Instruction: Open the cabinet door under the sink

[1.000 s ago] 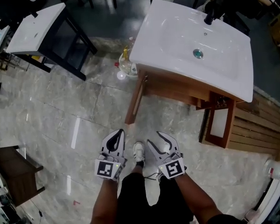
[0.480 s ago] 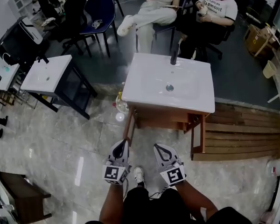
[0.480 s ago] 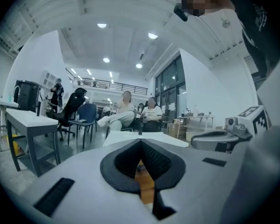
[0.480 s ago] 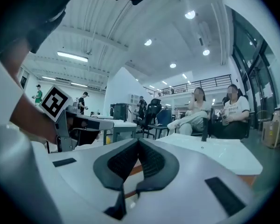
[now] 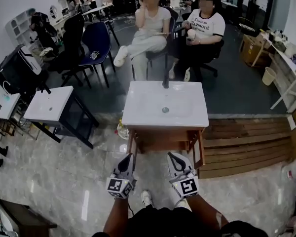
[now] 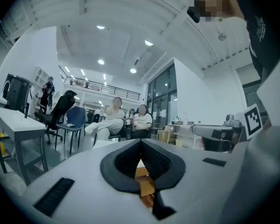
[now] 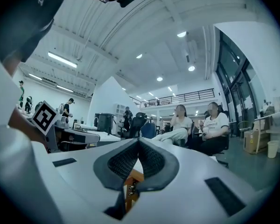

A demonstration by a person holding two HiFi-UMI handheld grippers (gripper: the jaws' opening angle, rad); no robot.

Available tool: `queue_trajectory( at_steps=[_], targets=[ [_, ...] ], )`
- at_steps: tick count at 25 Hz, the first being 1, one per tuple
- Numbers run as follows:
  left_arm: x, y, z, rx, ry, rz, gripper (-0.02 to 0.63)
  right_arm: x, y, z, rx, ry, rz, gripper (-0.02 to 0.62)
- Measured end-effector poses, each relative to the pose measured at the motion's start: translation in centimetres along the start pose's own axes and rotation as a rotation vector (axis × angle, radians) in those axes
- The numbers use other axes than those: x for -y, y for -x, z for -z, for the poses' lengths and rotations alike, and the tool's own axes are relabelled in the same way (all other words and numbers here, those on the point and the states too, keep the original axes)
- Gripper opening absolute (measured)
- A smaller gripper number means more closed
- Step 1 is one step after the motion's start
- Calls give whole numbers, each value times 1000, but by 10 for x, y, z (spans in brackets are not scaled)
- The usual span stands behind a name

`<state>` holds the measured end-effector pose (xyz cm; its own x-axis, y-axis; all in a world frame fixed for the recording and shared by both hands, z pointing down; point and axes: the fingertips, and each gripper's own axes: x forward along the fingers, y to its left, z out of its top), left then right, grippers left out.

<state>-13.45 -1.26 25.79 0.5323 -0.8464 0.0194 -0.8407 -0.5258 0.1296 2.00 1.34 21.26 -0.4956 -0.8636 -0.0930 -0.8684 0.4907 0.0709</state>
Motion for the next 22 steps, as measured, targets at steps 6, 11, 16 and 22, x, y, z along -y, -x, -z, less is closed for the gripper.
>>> queue_trajectory(
  at_steps=[6,11,16,22],
  targets=[
    [40,-18,-13,-25,-137,101,5,18,14,-19,57,75,57,25],
    [72,-31,-17,-13,-153,175,5,30,26,-13,19,93,87,25],
    [81,-39,-22,-3,-157,203,5,41,32,-17,18,115,121,25],
    [87,-42,-22,-13,-161,211,5,51,37,-18,21,120,136,25]
  ],
)
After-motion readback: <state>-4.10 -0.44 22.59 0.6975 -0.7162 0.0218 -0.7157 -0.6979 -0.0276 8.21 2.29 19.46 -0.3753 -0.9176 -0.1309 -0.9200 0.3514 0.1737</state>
